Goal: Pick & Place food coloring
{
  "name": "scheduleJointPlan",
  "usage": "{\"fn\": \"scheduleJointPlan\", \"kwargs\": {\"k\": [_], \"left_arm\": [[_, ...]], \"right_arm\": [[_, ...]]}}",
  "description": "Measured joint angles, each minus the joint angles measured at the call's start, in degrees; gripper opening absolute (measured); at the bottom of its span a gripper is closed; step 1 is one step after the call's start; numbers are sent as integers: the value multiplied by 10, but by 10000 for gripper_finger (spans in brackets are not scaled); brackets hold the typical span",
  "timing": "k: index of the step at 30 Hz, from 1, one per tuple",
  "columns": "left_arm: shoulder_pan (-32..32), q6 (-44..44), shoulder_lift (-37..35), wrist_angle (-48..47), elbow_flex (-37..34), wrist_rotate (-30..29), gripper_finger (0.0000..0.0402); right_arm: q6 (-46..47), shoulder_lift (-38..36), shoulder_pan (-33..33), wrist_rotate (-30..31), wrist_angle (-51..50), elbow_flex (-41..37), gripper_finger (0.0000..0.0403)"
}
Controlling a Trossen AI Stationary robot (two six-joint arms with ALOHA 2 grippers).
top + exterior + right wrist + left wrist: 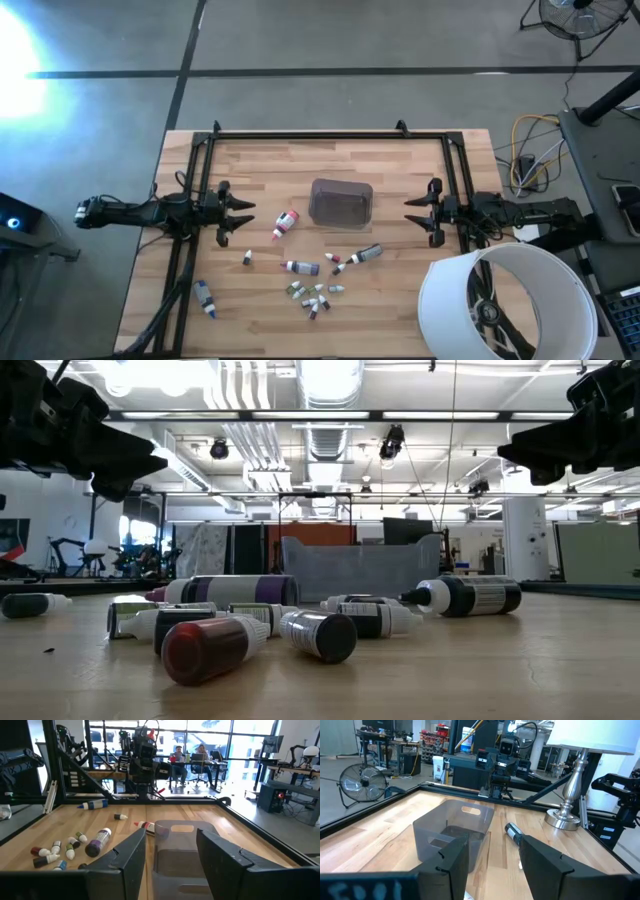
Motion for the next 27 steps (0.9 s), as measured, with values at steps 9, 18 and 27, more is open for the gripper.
{"fn": "scheduleJointPlan", "kwargs": {"k": [9,18,27], "left_arm": [[0,0,0,0,0,0,147],[0,0,0,0,0,0,147],[0,0,0,0,0,0,147]], "right_arm": [[0,0,0,0,0,0,169],[0,0,0,0,0,0,169],[49,0,0,0,0,0,169]]}}
